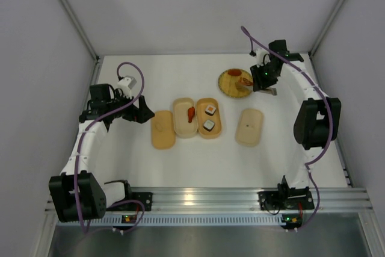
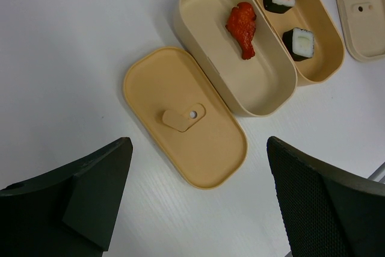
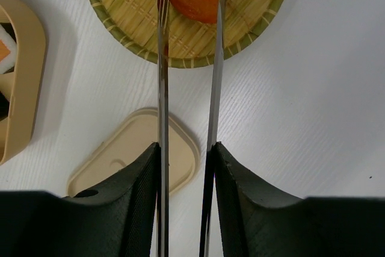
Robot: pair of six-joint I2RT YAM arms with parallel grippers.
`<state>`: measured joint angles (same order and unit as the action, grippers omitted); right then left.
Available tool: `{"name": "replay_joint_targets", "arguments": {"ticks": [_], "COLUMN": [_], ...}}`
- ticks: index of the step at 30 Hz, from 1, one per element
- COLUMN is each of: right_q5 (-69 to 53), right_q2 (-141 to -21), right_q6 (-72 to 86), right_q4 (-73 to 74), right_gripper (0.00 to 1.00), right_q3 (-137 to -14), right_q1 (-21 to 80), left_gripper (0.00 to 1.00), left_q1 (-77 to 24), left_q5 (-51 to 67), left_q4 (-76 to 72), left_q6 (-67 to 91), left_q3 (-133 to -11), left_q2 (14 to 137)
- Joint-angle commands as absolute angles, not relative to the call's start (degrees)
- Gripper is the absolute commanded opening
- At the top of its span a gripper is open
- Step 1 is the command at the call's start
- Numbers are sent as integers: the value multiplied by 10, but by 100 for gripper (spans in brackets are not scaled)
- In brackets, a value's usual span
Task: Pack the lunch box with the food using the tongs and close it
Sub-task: Pick up the fake food from the plate, then place the fake food in the packing box.
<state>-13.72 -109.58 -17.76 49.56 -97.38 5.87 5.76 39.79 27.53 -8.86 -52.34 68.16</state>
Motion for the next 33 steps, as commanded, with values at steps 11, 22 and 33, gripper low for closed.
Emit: {"name": "replay_joint_targets", "arguments": {"ticks": [11,22,33], "right_q5": [-257,-275,-236], "right_q2": [-1003,-934,-949], "right_q6": [-200,-238,-277], "right_q4": [520,534,534], "right_gripper": [21,21,22], "right_q3": [-995,-958,-910], "right_q1": [78,230,358], "left_gripper": [98,98,98], "left_q1": [61,62,62], "left_q5": [404,417,410], "left_q4": [250,265,271], "left_q6": [-74,-66,-75], "left_q3": [-527,-542,-539], "left_q2": [677,691,685]}}
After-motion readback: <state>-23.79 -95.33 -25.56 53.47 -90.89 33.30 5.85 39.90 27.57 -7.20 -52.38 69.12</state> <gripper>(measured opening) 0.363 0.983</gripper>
